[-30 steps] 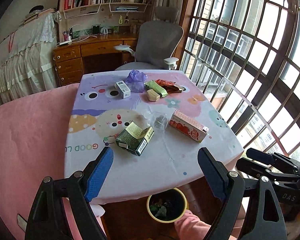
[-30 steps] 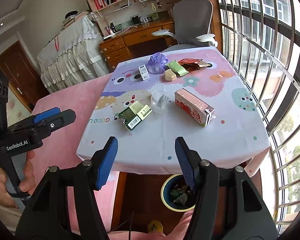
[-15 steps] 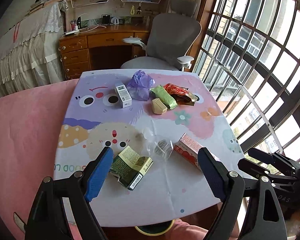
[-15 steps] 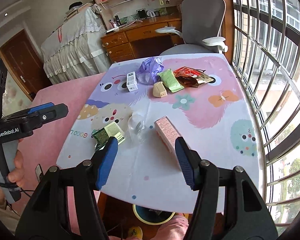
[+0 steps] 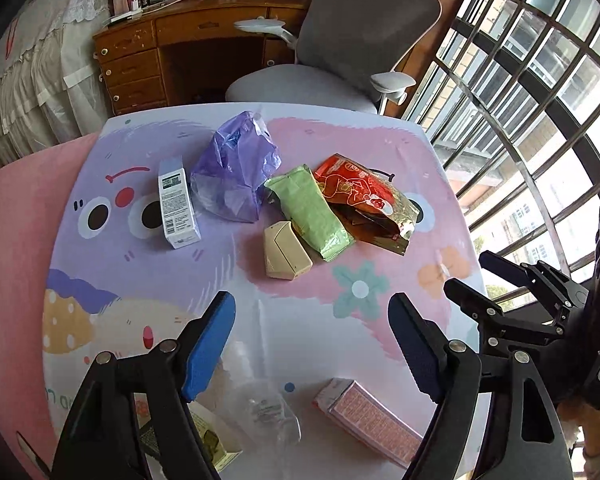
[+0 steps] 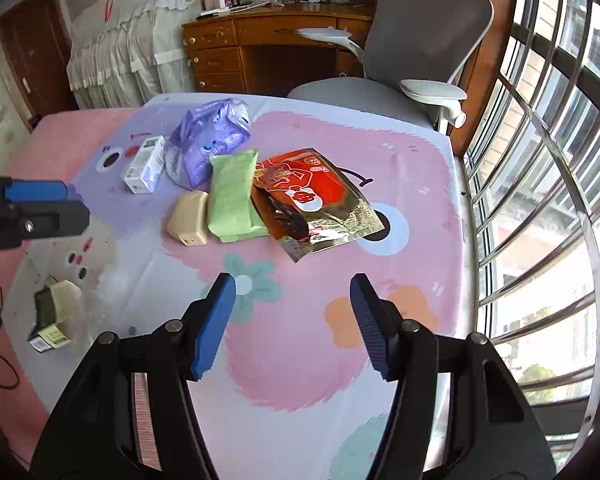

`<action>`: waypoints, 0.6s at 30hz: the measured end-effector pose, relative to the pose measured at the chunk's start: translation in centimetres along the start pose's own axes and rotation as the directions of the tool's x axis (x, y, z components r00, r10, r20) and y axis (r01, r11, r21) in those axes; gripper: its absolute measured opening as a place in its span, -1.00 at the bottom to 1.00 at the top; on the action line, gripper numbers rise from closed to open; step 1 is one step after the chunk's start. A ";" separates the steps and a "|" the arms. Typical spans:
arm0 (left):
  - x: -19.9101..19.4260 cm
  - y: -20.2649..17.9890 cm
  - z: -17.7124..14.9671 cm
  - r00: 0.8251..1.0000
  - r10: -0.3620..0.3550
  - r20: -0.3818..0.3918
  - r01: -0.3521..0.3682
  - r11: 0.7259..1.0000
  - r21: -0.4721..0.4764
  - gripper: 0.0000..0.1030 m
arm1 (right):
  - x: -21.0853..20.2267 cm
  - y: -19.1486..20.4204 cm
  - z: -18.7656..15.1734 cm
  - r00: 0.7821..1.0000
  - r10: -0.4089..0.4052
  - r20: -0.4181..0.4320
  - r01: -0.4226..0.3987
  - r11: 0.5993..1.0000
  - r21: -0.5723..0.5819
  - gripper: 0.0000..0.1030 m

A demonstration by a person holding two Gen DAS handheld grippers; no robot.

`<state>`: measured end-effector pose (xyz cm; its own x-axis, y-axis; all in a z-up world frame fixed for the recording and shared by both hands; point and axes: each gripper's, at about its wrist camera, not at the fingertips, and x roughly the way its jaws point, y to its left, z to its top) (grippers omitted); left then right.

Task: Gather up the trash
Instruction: 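Move both open tools back over the table toward the snack packets, then grasp the red-gold snack bag with the right tool while the left grasps the green packet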

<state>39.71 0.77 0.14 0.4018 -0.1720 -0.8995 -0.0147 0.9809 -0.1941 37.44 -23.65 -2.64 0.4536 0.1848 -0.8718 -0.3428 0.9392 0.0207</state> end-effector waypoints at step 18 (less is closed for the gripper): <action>13.5 1.5 5.1 0.992 -0.010 -0.126 0.000 0.997 -0.073 0.56 | 13.0 2.9 1.9 0.989 -0.122 0.080 0.142 0.925 -0.352 0.15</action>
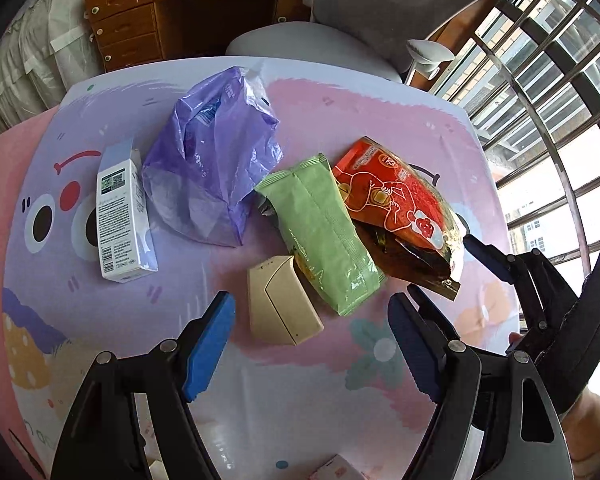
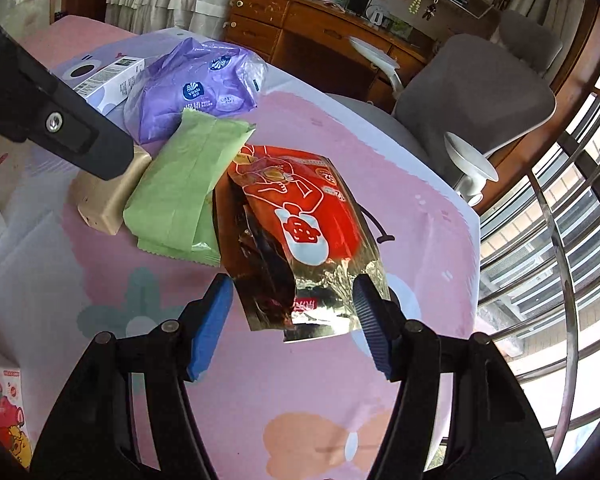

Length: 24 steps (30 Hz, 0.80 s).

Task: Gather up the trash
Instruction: 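Grasp the red-gold snack bag with the right tool while the left grasps the green packet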

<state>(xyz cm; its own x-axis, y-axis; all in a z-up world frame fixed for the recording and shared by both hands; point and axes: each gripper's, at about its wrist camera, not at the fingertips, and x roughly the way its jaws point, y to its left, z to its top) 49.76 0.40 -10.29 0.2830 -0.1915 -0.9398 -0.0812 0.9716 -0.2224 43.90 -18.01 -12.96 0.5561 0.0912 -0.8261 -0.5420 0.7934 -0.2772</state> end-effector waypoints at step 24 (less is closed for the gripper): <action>6.7 -2.1 7.8 0.999 -0.024 -0.047 0.022 0.999 -0.044 0.41 | 4.3 -8.6 0.7 0.979 0.182 -0.086 -0.135 0.911 0.390 -0.63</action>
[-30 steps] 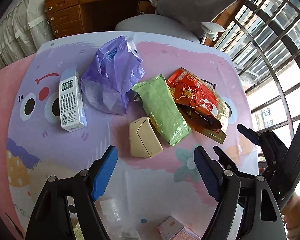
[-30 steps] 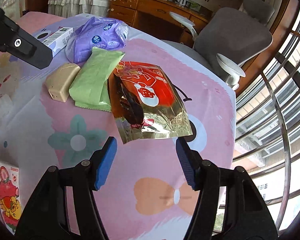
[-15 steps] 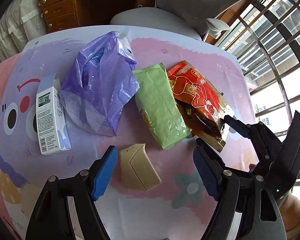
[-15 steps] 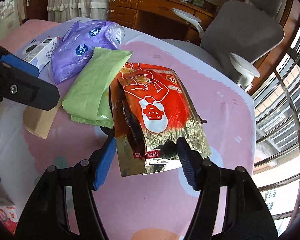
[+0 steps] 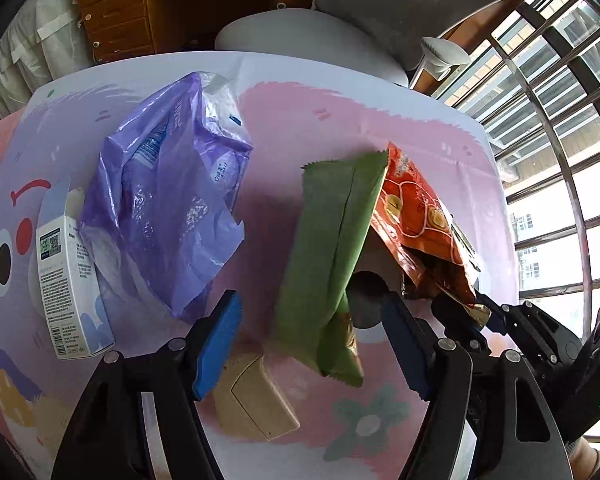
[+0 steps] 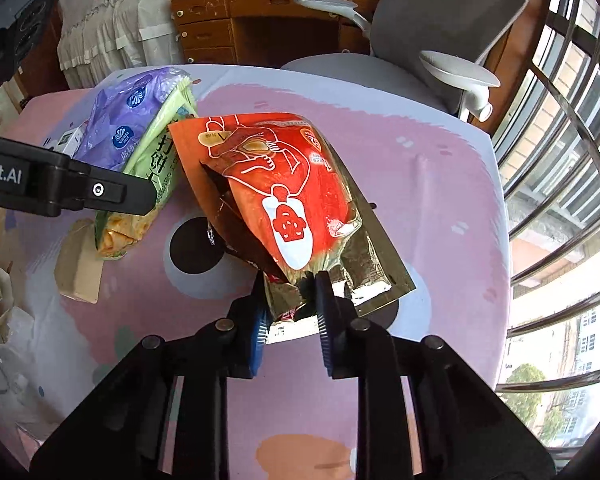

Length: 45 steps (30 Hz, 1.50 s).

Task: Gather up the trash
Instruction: 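Grasp the red-gold snack bag with the right tool while the left grasps the green packet, then lift both packets and carry them over the bin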

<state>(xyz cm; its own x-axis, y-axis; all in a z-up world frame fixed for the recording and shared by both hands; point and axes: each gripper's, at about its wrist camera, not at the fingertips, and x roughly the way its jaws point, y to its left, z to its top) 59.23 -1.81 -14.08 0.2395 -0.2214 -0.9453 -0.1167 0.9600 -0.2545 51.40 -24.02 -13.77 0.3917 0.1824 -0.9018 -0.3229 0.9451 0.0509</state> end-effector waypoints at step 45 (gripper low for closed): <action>-26.5 1.5 -26.3 0.970 -0.173 0.172 0.132 0.966 0.223 -0.79 | -29.2 12.5 -15.6 0.977 0.184 0.110 -0.211 0.922 0.326 -0.78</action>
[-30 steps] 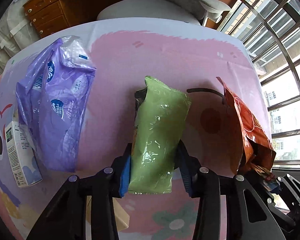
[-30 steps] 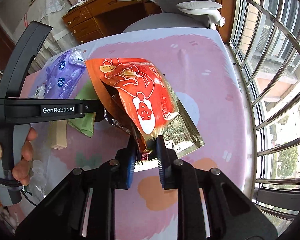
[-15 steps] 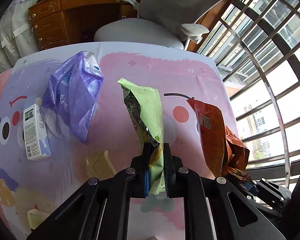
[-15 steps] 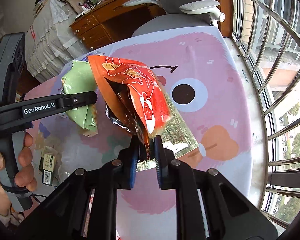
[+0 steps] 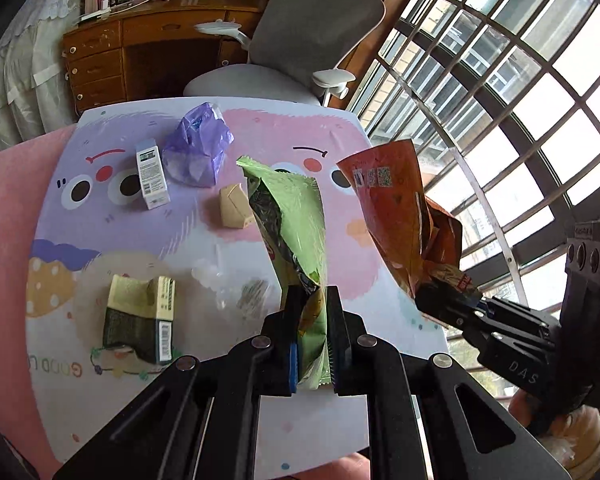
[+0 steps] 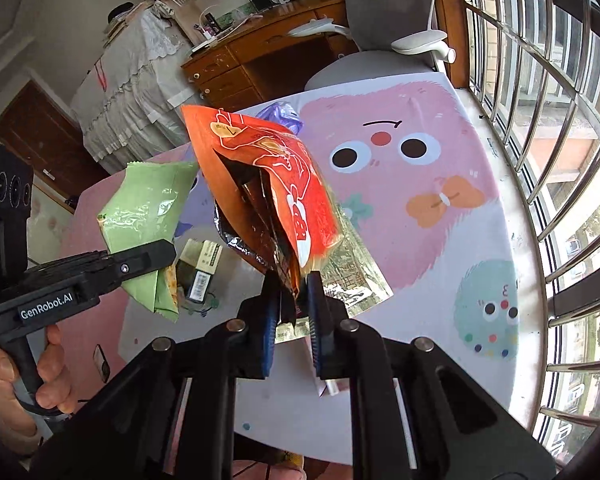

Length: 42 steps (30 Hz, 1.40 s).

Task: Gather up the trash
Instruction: 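Lift both packets and carry them over the bin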

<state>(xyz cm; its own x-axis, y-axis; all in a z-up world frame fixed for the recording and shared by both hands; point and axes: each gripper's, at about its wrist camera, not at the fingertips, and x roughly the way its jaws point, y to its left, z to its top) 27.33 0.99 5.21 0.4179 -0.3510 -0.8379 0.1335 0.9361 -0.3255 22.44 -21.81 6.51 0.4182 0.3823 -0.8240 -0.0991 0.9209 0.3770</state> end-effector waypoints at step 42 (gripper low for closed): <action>18.8 15.1 -48.4 0.941 0.000 -0.338 0.007 1.000 0.019 -0.79 | 28.8 2.1 -49.2 0.868 -0.099 -0.487 0.224 0.953 0.204 -0.78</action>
<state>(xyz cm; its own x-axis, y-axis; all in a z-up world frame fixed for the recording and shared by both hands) -6.30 7.39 -36.63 0.0896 -0.3383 -0.9368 0.1532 0.9340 -0.3227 -10.14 -5.12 -37.18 -0.0665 0.2773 -0.9585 0.1838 0.9476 0.2614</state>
